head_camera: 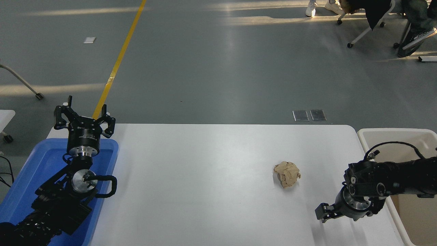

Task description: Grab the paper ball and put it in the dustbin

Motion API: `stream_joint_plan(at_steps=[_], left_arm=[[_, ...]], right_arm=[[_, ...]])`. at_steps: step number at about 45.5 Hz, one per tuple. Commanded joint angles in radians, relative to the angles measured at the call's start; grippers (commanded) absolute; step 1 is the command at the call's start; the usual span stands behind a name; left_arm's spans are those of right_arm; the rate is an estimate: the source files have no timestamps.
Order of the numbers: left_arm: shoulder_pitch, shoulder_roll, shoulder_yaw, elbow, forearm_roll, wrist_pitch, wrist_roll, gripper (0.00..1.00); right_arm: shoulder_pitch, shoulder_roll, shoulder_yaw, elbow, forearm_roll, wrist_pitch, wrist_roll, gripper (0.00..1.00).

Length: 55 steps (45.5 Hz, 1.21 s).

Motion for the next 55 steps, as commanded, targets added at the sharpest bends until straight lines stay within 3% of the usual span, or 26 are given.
stream_joint_plan(at_steps=[1,23,32,55], left_arm=[[0.000,0.000,0.000,0.000,0.000,0.000,0.000,0.99],[0.000,0.002,0.005,0.000,-0.002,-0.001,0.000,0.99],[0.000,0.002,0.005,0.000,-0.002,-0.001,-0.002,0.99],[-0.002,0.002,0.005,0.000,-0.002,0.000,0.000,0.99]], right_arm=[[-0.002,0.000,0.000,-0.001,-0.002,0.000,0.000,1.00],[0.041,0.008,0.003,0.009,0.006,0.000,0.000,1.00],[0.263,-0.076,-0.018,0.113,0.021,0.020,0.000,1.00],[0.976,-0.305,-0.098,0.428,0.026,0.392,-0.005,1.00]])
